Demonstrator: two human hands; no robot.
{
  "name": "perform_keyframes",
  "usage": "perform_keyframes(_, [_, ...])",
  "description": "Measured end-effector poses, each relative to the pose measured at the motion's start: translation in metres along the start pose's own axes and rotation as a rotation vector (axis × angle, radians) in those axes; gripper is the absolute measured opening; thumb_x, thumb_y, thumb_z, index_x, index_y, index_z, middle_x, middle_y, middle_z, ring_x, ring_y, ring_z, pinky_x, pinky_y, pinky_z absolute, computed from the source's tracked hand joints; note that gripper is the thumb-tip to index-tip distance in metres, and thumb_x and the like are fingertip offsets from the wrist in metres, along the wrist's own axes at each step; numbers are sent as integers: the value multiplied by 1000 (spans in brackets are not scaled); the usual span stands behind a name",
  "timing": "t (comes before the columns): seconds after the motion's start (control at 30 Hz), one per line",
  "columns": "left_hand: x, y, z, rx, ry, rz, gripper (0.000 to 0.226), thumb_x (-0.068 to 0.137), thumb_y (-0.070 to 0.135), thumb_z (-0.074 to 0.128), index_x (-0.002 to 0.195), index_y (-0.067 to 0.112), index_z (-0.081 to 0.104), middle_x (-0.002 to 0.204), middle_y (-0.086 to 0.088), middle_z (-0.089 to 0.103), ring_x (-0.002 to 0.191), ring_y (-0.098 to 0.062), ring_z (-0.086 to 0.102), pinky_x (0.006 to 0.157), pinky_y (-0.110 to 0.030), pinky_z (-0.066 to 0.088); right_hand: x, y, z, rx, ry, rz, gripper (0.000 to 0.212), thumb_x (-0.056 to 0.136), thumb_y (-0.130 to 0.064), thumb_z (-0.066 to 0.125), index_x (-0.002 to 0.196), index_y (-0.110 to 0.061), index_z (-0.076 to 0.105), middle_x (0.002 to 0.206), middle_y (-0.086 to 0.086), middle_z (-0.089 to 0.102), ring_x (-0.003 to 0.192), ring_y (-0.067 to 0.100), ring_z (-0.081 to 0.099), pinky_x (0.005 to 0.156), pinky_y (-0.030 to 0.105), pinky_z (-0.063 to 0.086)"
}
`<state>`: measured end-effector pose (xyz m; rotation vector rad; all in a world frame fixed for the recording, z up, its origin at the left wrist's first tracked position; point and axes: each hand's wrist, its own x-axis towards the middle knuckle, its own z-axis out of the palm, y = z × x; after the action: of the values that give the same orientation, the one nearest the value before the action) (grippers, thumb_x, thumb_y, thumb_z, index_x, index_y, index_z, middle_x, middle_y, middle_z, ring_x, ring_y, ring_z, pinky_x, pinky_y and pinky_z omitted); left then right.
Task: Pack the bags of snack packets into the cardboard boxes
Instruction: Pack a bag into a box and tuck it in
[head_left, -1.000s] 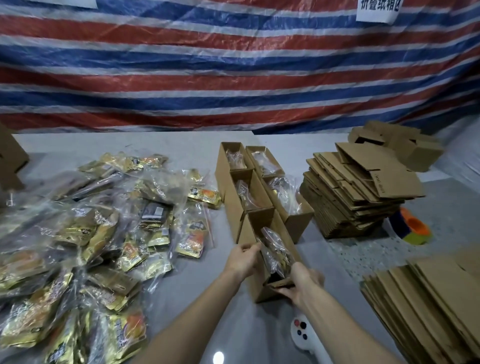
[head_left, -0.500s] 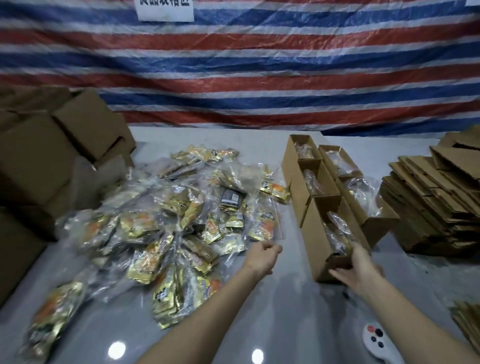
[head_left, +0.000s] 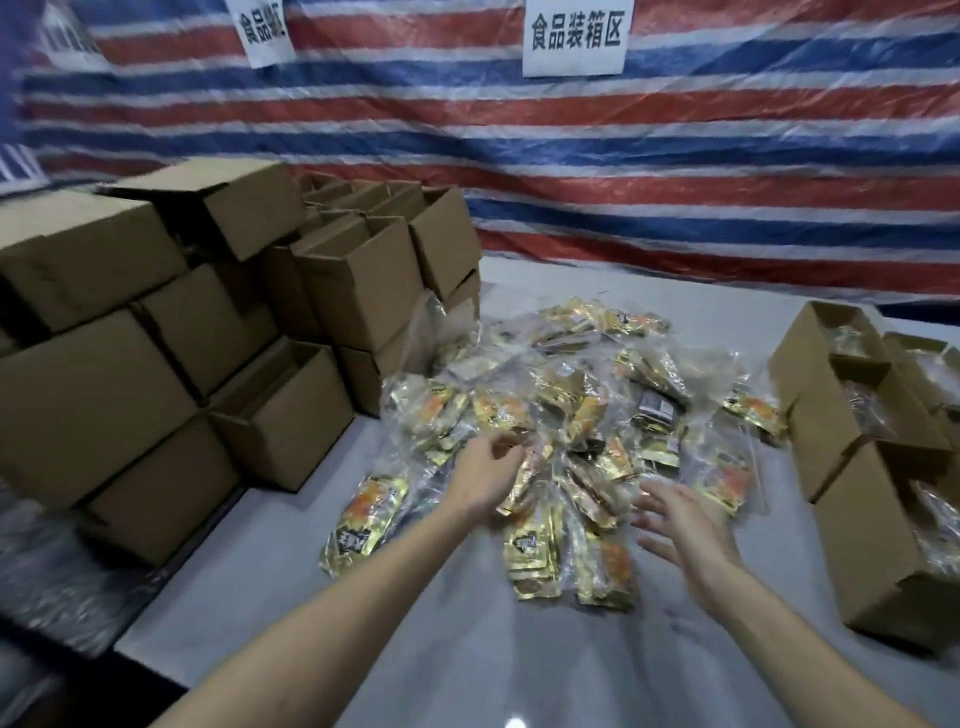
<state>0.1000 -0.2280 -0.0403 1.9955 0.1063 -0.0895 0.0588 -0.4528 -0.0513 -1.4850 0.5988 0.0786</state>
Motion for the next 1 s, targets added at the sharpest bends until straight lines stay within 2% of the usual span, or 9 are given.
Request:
perform_keyframes(0.1, [7,-28,-68,153,174,-2,22,97,26,56,117,18,62,96,13,66,84,-2,60,67,-13,45,-2,-15,29,-60,-67,-116,8,93,-10,63,95,-11,71,82,8,75,73,23,69,63,32,55])
perform_keyframes(0.2, [16,-60,-135,496,288,-68,33,95,32,52,127,23,57,120,7,62,105,-16,61,84,-32,49,-6,-27,51,-115,-130,-198,8,92,-9,66,94,-13,72,80,5,75,72,21,71,58,27,55])
perform_keyframes(0.33, [25,-94,-201,819,349,-188,42,94,30,52,133,18,46,137,-10,45,121,-32,51,93,-43,44,-5,-35,70,-178,-196,-253,10,92,-8,65,94,-13,73,83,6,75,75,21,71,59,26,54])
perform_keyframes(0.47, [37,-117,-242,1154,344,-291,55,92,36,54,140,15,39,143,-11,40,135,-30,34,107,-48,31,0,-39,82,-240,-236,-306,9,94,-11,64,94,-13,73,81,4,75,74,19,70,64,30,53])
perform_keyframes(0.6, [50,-132,-262,1086,296,-349,45,95,37,53,134,16,44,137,-8,52,133,-28,39,110,-50,26,5,-40,86,-273,-250,-344,10,94,-11,62,92,-11,73,78,4,74,70,16,68,61,28,52])
perform_keyframes(0.73, [47,-144,-270,1028,321,-271,16,98,32,52,103,18,57,112,-8,62,121,-32,47,107,-56,27,7,-36,84,-285,-266,-358,12,95,-10,61,92,-10,72,79,7,73,66,12,67,56,20,53])
perform_keyframes(0.8, [42,-146,-272,985,321,-235,18,99,32,53,87,19,56,102,-6,62,114,-32,49,104,-60,30,6,-35,83,-273,-266,-343,12,95,-9,60,94,-9,72,80,9,74,65,12,68,55,19,52])
perform_keyframes(0.93, [25,-138,-279,881,325,-224,21,98,36,54,91,17,61,98,-7,64,104,-34,56,82,-49,48,-1,-35,74,-228,-266,-293,12,96,-10,60,95,-10,73,80,11,74,64,16,68,53,21,52])
perform_keyframes(1.0, [13,-129,-282,807,377,-201,20,97,36,56,89,19,62,94,-7,64,96,-33,58,72,-44,49,-6,-34,67,-214,-263,-282,12,96,-11,61,95,-10,73,79,10,73,64,18,69,54,24,52])
